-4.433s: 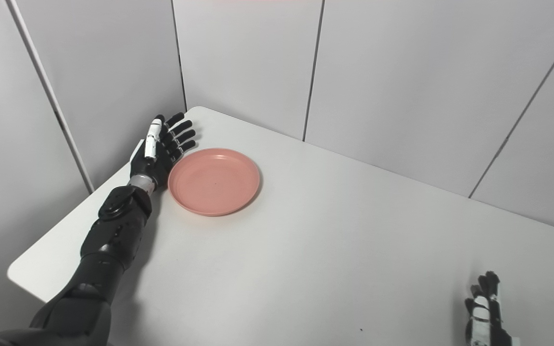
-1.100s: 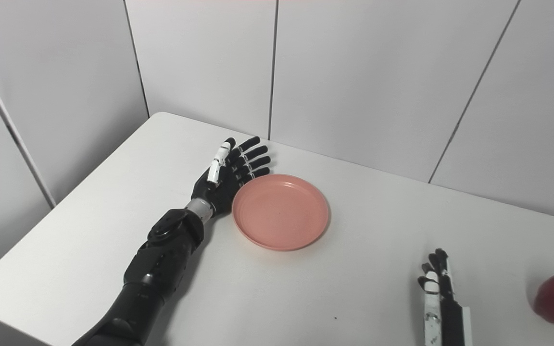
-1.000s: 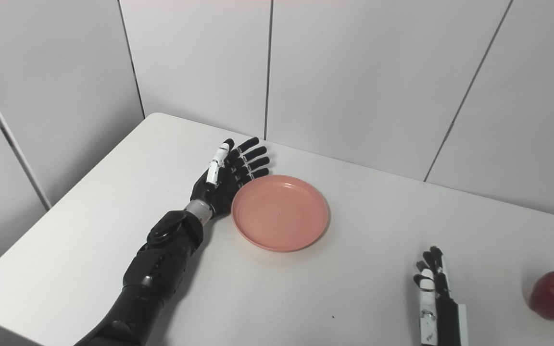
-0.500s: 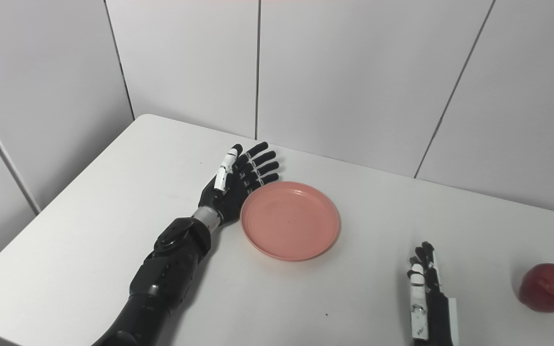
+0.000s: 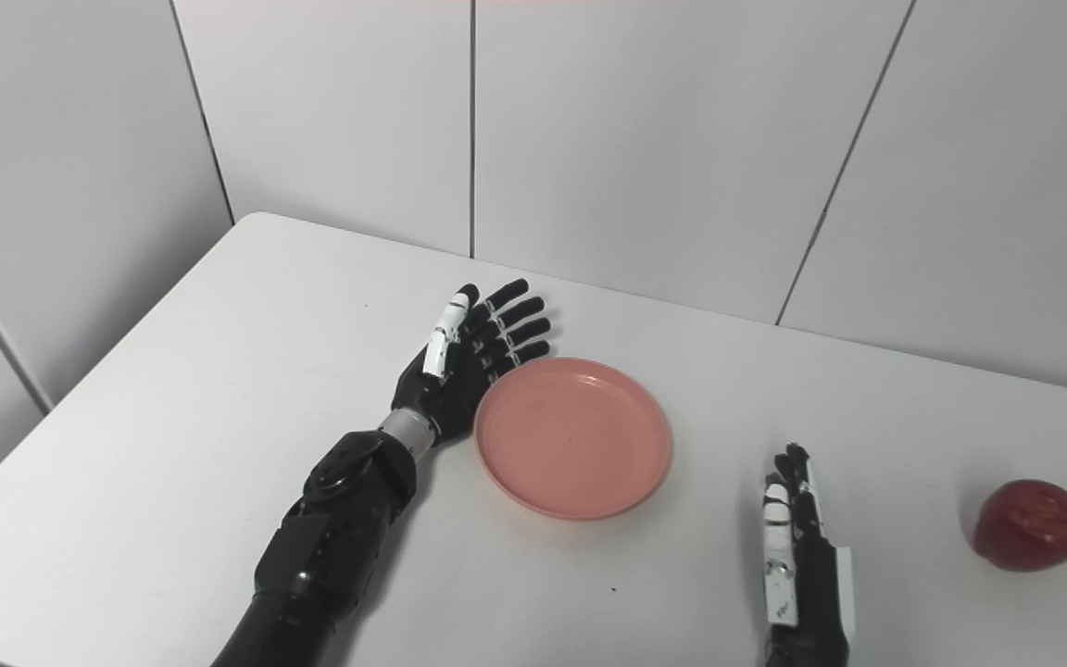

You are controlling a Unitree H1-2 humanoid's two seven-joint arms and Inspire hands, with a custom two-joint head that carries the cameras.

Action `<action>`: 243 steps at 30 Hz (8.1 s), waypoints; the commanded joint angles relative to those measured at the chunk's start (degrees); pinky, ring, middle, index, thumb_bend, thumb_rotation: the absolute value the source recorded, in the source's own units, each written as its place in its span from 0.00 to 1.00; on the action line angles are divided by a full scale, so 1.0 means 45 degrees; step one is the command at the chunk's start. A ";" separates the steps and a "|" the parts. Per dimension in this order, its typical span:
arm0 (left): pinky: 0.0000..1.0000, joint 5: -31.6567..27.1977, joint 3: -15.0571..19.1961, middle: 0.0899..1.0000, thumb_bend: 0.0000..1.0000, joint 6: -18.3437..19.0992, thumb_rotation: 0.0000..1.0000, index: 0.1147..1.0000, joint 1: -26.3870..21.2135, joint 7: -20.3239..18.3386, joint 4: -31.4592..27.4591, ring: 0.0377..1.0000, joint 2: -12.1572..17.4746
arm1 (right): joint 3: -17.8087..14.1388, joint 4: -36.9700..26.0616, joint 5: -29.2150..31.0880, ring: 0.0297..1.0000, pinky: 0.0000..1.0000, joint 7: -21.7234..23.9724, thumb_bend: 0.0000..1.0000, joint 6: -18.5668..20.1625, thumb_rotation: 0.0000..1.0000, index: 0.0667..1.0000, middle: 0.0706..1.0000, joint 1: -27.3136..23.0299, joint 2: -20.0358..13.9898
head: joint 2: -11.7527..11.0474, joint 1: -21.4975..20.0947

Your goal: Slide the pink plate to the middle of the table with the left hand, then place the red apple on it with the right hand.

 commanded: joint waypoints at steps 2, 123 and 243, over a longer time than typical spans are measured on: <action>0.81 0.0290 -0.0326 0.81 0.31 0.1591 1.00 0.79 0.1045 0.0476 0.0070 0.82 -0.0407 | -0.0100 -0.0678 -0.0031 0.92 0.96 -0.0321 0.19 0.0303 1.00 0.94 0.93 -0.0328 0.0314 | 0.0039 -0.0203; 0.90 0.0702 0.0293 0.88 0.32 0.0190 1.00 0.87 0.1711 -0.0717 0.0228 0.88 0.0521 | -0.2721 -0.0494 -0.8100 0.90 0.78 -0.2485 1.00 0.3545 0.65 1.00 0.95 -0.2334 -0.4220 | -0.0203 -0.7604; 0.88 0.0713 0.0273 0.87 0.32 0.0452 1.00 0.85 0.1960 -0.0650 -0.0263 0.88 0.0582 | -0.1890 0.4354 -0.4872 0.43 0.35 -0.4485 0.52 0.2649 0.13 0.45 0.46 -0.4382 -0.5361 | 0.0142 -0.7285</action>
